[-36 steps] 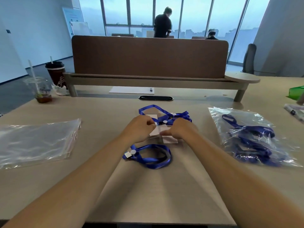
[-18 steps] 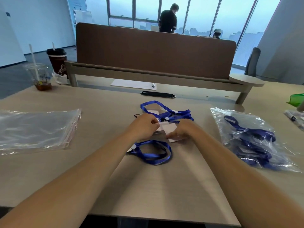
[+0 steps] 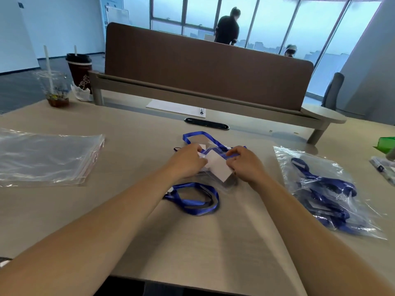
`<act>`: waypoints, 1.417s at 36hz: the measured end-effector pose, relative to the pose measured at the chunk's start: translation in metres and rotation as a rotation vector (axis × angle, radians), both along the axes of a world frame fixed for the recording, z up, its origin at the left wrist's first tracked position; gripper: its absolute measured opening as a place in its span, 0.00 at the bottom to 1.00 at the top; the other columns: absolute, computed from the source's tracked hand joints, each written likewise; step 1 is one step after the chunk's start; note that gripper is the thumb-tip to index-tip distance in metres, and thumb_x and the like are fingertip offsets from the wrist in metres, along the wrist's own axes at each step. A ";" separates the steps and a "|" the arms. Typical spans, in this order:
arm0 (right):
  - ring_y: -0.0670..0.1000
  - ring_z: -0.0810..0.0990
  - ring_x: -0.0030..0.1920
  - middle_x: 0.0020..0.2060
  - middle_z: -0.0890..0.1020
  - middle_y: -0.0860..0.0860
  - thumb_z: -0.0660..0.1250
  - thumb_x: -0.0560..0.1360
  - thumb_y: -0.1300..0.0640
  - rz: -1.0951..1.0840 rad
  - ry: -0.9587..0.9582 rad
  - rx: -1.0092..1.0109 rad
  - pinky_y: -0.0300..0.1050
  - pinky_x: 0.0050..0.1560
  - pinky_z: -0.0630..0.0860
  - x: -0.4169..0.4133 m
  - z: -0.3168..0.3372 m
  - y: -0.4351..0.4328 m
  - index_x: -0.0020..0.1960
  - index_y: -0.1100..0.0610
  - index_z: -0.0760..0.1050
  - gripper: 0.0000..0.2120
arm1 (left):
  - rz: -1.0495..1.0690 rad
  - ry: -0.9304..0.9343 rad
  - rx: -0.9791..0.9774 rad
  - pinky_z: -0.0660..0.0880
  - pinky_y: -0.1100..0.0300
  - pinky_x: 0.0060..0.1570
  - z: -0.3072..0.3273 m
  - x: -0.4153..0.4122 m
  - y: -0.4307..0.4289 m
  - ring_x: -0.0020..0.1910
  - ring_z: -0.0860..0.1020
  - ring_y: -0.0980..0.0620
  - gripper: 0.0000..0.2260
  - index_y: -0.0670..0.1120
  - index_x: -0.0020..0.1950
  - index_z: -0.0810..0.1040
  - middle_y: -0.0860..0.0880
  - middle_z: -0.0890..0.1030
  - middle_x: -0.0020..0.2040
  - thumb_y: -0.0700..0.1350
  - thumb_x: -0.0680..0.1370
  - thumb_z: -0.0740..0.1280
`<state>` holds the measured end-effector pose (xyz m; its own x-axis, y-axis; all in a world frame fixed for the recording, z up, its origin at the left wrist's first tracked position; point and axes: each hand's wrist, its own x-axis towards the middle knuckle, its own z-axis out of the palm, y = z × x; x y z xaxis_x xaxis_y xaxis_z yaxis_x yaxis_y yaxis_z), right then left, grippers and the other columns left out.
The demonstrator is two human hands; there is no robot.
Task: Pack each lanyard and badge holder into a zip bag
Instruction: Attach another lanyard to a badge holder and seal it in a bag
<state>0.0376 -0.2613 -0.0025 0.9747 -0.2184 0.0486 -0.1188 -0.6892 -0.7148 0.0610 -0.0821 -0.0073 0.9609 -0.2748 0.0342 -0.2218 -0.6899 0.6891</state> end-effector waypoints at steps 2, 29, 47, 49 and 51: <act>0.50 0.77 0.54 0.55 0.79 0.48 0.66 0.78 0.60 0.025 -0.019 0.008 0.38 0.37 0.69 0.003 0.000 0.003 0.56 0.50 0.77 0.09 | 0.020 -0.003 -0.008 0.74 0.59 0.50 0.000 0.003 0.000 0.50 0.75 0.53 0.21 0.47 0.72 0.69 0.47 0.77 0.64 0.48 0.80 0.66; 0.49 0.76 0.49 0.58 0.81 0.52 0.67 0.79 0.59 0.069 0.057 -0.475 0.43 0.54 0.74 0.074 -0.025 0.011 0.64 0.53 0.79 0.14 | 0.202 0.053 -0.309 0.83 0.52 0.47 0.000 0.050 0.056 0.52 0.78 0.45 0.09 0.49 0.62 0.69 0.48 0.73 0.56 0.41 0.82 0.62; 0.51 0.75 0.41 0.44 0.79 0.53 0.65 0.81 0.54 -0.102 -0.005 -0.465 0.45 0.42 0.70 0.063 -0.009 0.017 0.52 0.58 0.75 0.06 | 0.213 0.028 -0.375 0.83 0.53 0.45 0.009 0.039 0.064 0.47 0.81 0.46 0.10 0.47 0.63 0.69 0.47 0.75 0.61 0.42 0.82 0.61; 0.51 0.76 0.43 0.45 0.79 0.53 0.64 0.81 0.56 -0.128 -0.061 -0.422 0.45 0.43 0.71 0.058 -0.004 0.017 0.52 0.56 0.74 0.04 | 0.207 0.024 -0.377 0.83 0.52 0.46 0.013 0.035 0.064 0.45 0.82 0.47 0.10 0.47 0.64 0.69 0.48 0.75 0.60 0.42 0.82 0.61; 0.50 0.77 0.43 0.45 0.80 0.53 0.63 0.81 0.57 -0.140 -0.124 -0.375 0.44 0.42 0.70 0.054 0.002 0.017 0.51 0.56 0.74 0.03 | 0.211 0.013 -0.367 0.83 0.52 0.47 0.018 0.031 0.064 0.46 0.81 0.48 0.10 0.47 0.64 0.70 0.49 0.74 0.59 0.42 0.82 0.61</act>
<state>0.0917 -0.2447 0.0000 0.9185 -0.2936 0.2648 -0.1593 -0.8878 -0.4318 0.0916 -0.0184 0.0106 0.9957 -0.0442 0.0811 -0.0922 -0.4274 0.8994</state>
